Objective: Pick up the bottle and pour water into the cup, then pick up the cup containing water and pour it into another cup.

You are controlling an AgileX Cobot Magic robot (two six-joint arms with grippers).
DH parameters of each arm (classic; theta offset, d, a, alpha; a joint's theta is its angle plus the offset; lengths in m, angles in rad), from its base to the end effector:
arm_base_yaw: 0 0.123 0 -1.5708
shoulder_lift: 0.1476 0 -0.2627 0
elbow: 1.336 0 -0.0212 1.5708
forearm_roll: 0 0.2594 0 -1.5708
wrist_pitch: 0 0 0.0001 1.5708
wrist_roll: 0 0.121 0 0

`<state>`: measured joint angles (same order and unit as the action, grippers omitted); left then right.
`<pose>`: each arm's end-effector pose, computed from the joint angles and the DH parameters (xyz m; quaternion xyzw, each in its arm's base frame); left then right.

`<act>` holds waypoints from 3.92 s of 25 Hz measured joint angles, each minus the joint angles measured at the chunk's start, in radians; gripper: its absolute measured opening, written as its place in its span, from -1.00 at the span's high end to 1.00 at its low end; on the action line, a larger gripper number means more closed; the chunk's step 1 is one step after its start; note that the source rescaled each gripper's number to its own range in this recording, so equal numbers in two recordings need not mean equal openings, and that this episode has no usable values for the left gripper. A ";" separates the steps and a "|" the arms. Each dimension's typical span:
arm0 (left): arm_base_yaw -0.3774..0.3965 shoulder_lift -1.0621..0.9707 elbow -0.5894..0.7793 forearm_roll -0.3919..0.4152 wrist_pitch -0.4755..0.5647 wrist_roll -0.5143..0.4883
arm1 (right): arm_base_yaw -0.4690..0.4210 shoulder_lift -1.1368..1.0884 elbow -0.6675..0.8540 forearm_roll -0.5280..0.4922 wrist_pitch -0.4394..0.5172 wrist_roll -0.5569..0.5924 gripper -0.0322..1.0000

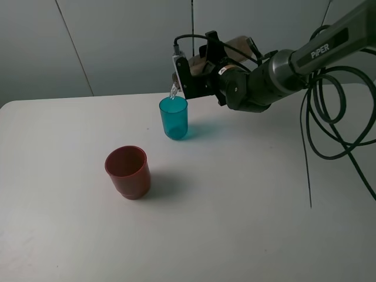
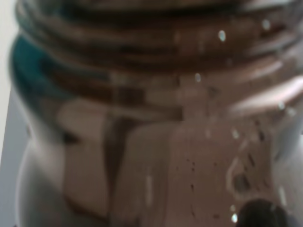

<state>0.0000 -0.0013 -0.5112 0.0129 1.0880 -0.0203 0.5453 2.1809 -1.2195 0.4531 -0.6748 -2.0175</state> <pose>0.0491 0.0014 0.2684 -0.0091 0.8570 0.0012 0.5152 0.4241 0.2186 0.0995 -0.6587 0.4305 -0.4125 0.4589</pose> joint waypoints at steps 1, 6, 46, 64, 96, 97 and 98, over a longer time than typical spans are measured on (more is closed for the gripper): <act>0.000 0.000 0.000 0.000 0.000 0.000 | 0.000 0.000 0.000 -0.002 -0.001 -0.002 0.92; 0.000 0.000 0.000 0.000 0.000 0.000 | 0.000 0.000 -0.001 -0.013 -0.008 -0.013 0.92; 0.000 0.000 0.000 0.000 0.000 0.000 | -0.039 0.000 -0.001 -0.231 -0.054 -0.072 0.92; 0.000 0.000 0.000 0.000 0.000 -0.002 | -0.039 0.013 -0.002 -0.357 -0.072 -0.072 0.92; 0.000 0.000 0.000 0.000 0.000 -0.003 | -0.130 -0.223 0.033 -0.428 0.395 1.426 0.92; 0.000 0.000 0.000 0.000 0.000 -0.003 | -0.146 -0.231 0.060 -0.470 0.361 1.529 0.92; 0.000 0.000 0.000 0.000 0.000 -0.003 | -0.161 -0.235 0.092 -0.517 0.307 1.634 0.92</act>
<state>0.0000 -0.0013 -0.5112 0.0129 1.0880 -0.0238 0.3840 1.9458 -1.1278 -0.0638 -0.3674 -0.3833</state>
